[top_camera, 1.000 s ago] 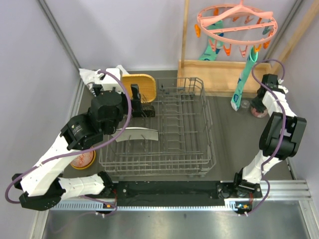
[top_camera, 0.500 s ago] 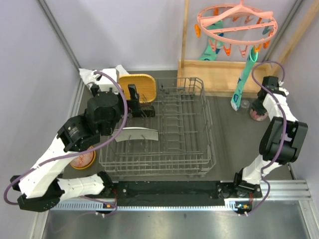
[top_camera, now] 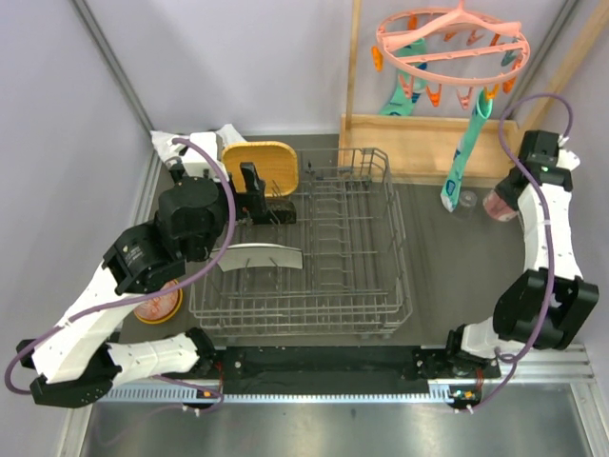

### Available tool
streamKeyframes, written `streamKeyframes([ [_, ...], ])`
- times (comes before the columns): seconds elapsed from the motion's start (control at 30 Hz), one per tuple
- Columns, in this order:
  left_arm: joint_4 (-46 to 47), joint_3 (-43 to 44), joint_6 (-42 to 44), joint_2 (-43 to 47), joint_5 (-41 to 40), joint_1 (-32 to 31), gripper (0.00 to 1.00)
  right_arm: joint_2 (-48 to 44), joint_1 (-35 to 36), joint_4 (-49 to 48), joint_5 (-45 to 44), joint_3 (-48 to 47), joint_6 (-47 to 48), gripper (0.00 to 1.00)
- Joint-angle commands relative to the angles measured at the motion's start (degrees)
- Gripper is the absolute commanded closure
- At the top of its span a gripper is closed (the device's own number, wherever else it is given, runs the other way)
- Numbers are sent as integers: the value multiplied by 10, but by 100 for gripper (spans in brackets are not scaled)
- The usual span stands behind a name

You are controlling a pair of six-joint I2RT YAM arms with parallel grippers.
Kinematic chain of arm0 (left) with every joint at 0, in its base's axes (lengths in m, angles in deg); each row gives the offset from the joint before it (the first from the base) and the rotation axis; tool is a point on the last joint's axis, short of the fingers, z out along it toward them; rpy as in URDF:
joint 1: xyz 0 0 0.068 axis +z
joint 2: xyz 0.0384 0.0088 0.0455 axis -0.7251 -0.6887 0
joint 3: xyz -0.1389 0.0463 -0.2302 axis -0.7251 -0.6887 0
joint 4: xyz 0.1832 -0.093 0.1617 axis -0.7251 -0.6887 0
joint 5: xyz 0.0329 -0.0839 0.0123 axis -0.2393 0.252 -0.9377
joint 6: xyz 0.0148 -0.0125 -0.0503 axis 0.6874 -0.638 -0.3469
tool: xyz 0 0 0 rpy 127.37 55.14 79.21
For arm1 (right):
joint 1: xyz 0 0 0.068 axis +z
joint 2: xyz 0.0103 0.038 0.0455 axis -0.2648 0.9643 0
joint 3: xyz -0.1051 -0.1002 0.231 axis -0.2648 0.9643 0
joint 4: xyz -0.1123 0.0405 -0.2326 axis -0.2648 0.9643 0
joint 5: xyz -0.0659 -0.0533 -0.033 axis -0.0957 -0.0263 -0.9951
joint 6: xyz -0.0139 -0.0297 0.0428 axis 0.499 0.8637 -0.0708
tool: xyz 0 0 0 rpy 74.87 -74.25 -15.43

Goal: Load the mixed dishes into the dish rack
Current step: Grab a cup with the right arm

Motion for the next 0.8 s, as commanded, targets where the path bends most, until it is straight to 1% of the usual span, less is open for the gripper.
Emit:
streamKeyframes([
  [0.0, 7, -3, -9, 8, 10, 2, 1, -83, 1, -11, -9, -71, 20, 100],
  [0.07, 8, -2, -8, 6, 14, 2, 1, -98, 1, -5, 13, -82, 26, 100],
  [0.2, 8, 4, -7, 3, 21, 2, 1, -128, 5, 7, 98, -98, 30, 100],
  [0.33, 6, 13, -12, -4, 33, 2, 1, -151, 33, 15, 123, -109, 40, 100],
  [0.5, -1, 22, -19, -16, 41, 2, 1, -166, 92, 18, 162, -134, 48, 100],
  [0.57, 0, 21, -23, -17, 43, 2, 1, -170, 114, 18, 165, -146, 49, 100],
  [0.6, -1, 20, -23, -17, 41, 2, 1, -170, 141, 19, 165, -151, 50, 100],
  [0.67, -1, 21, -24, -17, 41, 2, 1, -168, 161, 20, 157, -167, 57, 100],
  [0.7, -2, 23, -25, -17, 41, 2, 1, -166, 188, 18, 160, -173, 58, 100],
  [0.77, -4, 23, -26, -16, 41, 2, 1, -161, 201, 17, 182, -184, 58, 100],
])
